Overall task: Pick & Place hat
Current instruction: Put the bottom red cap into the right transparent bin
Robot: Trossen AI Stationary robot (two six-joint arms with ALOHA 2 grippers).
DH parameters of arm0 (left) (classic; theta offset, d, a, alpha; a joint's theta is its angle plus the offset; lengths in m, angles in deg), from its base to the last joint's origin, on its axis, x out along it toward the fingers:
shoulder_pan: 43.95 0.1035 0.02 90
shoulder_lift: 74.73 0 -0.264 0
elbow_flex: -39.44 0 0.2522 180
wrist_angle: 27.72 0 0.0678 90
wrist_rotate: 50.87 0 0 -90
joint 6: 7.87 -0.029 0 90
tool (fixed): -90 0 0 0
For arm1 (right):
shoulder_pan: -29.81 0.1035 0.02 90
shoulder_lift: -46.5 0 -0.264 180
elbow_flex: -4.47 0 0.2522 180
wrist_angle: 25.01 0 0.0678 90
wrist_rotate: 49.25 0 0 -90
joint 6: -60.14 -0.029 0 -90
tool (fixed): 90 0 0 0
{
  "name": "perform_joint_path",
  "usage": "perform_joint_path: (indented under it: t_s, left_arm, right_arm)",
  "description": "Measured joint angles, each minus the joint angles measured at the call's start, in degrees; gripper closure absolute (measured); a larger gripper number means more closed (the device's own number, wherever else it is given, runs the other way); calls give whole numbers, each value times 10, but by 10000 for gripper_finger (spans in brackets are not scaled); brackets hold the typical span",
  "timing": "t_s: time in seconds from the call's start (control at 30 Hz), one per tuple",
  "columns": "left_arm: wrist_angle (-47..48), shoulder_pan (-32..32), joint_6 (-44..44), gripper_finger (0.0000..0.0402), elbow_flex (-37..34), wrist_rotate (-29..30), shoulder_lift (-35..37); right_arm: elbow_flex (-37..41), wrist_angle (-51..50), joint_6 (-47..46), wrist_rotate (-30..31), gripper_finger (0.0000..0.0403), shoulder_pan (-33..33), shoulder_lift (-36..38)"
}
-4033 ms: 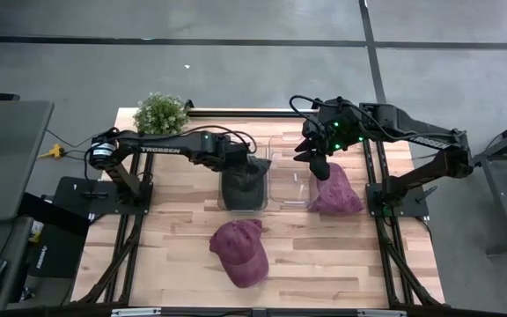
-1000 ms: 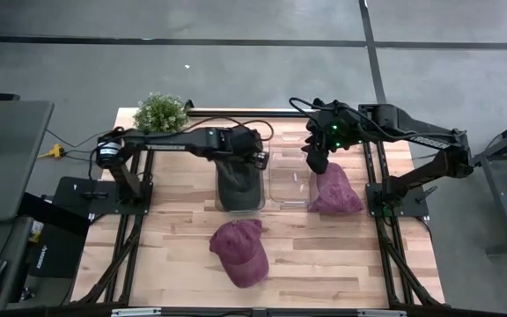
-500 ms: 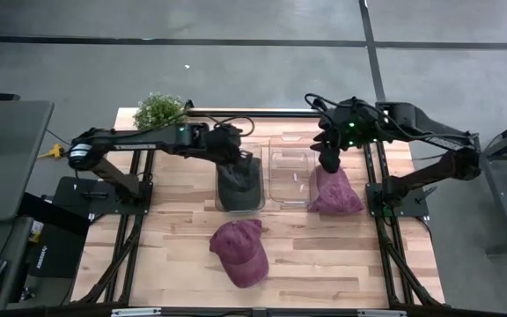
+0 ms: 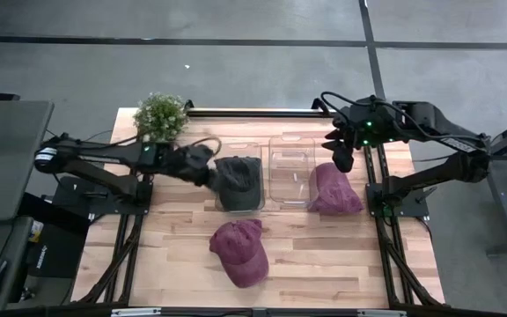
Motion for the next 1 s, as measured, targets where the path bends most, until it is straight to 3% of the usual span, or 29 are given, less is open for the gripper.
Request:
perform_joint_path:
  t_s: [0.27,0.33,0.43,0.6,0.73,0.87,1.0]
  left_arm:
    - [95,-117,86,402,2,2,20]
    - [134,-146,113,402,-2,17,18]
    - [122,-185,141,402,1,57,20]
    - [134,-228,195,402,0,107,24]
    - [98,-254,228,402,-32,99,23]
    - [32,-282,294,402,-89,69,23]
    - [-70,-322,329,402,-135,83,23]
  right_arm:
    - [0,-24,1,-7,274,0,5]
    - [0,-32,1,-8,274,0,9]
    - [13,-18,1,-18,274,0,31]
    - [127,77,-12,-55,274,0,134]
    - [251,143,-31,-116,274,3,223]
    - [353,215,-52,-188,274,21,283]
    - [419,260,-61,-218,274,41,311]
